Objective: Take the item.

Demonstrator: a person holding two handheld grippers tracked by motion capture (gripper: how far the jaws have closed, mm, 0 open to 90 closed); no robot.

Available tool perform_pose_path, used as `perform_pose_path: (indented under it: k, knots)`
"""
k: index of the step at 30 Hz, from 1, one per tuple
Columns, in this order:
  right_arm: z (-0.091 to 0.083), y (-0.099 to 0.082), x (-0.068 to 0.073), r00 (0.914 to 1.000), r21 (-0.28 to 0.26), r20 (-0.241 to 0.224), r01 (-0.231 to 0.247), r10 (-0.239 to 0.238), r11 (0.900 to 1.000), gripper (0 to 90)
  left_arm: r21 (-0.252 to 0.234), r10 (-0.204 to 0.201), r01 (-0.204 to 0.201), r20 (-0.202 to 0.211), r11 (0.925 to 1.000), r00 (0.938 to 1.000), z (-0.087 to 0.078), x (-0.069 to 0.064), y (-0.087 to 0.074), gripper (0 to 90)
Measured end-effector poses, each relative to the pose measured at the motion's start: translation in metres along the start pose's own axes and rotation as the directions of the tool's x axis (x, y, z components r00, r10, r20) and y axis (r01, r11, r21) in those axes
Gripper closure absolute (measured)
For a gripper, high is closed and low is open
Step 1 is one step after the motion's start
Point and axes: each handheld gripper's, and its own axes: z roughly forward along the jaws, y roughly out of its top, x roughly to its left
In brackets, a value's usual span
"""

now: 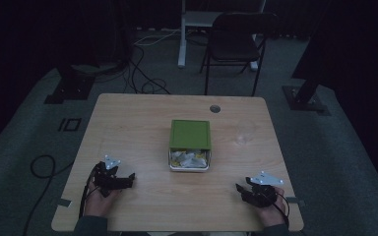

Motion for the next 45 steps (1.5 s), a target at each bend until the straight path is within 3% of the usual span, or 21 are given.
perform_pose_path:
  k: [17, 45]
  knots:
    - [-0.011, 0.018, 0.008, 0.9994, -0.056, -0.011, 0.032, -0.032, 0.9979, 48.8, 0.0, 0.0, 0.0, 0.0, 1.0, 1.0, 0.0, 0.0, 0.0, 2.7]
    - [-0.004, 0.041, 0.03, 0.9933, -0.094, -0.063, 0.091, -0.097, 0.9914, 49.7, 0.0, 0.0, 0.0, 0.0, 1.0, 1.0, 0.0, 0.0, 0.0, 2.7]
